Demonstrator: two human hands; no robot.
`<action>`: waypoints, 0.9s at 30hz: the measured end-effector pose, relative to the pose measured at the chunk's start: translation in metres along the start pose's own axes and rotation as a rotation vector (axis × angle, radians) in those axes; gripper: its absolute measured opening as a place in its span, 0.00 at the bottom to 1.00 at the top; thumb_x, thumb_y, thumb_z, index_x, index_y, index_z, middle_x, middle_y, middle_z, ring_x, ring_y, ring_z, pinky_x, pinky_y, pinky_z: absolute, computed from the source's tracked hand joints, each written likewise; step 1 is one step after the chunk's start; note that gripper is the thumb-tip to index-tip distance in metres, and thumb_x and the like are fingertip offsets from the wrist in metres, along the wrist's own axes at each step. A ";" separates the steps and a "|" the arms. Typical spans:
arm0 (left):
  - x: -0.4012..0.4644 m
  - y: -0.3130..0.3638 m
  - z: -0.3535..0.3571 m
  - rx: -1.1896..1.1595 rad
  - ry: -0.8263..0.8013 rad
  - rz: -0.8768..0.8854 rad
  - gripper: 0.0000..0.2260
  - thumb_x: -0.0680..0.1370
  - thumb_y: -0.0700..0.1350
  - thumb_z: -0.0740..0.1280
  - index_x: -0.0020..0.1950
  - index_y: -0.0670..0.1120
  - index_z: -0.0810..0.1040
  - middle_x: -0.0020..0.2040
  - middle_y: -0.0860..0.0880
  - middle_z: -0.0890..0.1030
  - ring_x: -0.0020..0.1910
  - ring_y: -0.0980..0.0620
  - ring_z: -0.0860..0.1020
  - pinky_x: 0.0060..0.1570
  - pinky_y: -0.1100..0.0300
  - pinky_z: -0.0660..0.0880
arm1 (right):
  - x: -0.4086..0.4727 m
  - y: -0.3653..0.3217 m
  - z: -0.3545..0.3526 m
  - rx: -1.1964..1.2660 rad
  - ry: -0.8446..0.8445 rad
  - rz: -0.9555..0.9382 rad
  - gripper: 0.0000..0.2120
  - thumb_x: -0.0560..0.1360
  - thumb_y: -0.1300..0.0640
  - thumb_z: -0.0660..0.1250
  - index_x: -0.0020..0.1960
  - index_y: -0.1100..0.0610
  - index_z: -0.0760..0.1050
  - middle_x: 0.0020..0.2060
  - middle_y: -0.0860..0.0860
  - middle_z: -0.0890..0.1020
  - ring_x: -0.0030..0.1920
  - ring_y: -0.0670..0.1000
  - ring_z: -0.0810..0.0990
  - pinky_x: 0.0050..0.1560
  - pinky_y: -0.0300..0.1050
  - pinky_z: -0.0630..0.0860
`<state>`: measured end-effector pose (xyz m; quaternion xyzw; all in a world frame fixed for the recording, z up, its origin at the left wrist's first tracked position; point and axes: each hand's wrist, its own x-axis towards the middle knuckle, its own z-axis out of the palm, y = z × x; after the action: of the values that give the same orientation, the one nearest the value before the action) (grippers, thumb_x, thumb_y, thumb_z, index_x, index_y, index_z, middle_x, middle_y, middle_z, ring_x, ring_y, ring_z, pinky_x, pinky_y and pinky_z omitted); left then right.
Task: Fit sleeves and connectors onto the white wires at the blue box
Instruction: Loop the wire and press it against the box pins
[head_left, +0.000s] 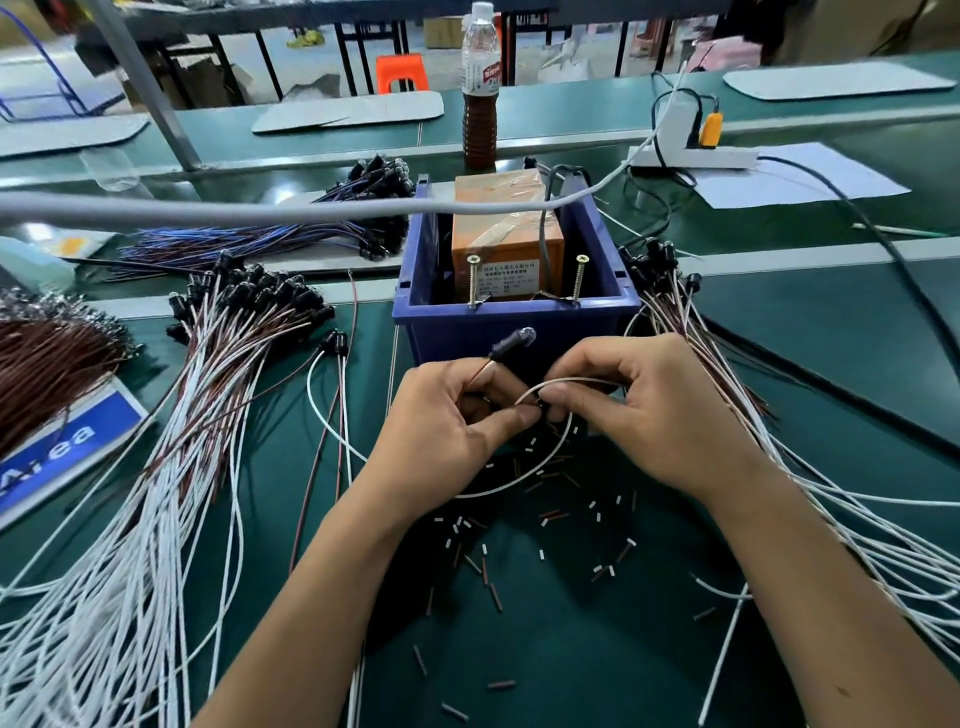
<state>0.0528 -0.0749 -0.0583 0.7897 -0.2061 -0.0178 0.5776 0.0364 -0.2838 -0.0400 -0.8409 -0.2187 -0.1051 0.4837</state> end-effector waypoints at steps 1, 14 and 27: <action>0.000 0.001 0.000 -0.004 0.004 -0.003 0.03 0.72 0.42 0.75 0.41 0.50 0.85 0.36 0.49 0.85 0.34 0.51 0.81 0.35 0.55 0.75 | 0.000 0.000 0.000 0.007 0.001 -0.001 0.05 0.78 0.60 0.76 0.45 0.52 0.85 0.35 0.45 0.86 0.36 0.43 0.84 0.41 0.29 0.74; 0.000 0.004 -0.008 -0.015 -0.051 -0.027 0.09 0.75 0.34 0.75 0.39 0.47 0.84 0.33 0.52 0.83 0.31 0.60 0.77 0.34 0.69 0.71 | -0.001 0.000 0.002 -0.037 -0.009 -0.024 0.05 0.80 0.59 0.74 0.45 0.54 0.83 0.34 0.45 0.84 0.34 0.42 0.82 0.39 0.28 0.71; -0.001 0.003 -0.018 -0.264 -0.034 -0.096 0.05 0.73 0.39 0.76 0.38 0.47 0.86 0.33 0.46 0.83 0.24 0.59 0.70 0.26 0.69 0.65 | -0.004 0.007 -0.005 -0.091 0.065 0.041 0.06 0.75 0.56 0.79 0.50 0.50 0.83 0.38 0.43 0.85 0.39 0.45 0.85 0.43 0.37 0.79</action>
<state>0.0555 -0.0593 -0.0498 0.7153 -0.1739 -0.0859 0.6714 0.0369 -0.2927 -0.0443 -0.8625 -0.1804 -0.1324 0.4538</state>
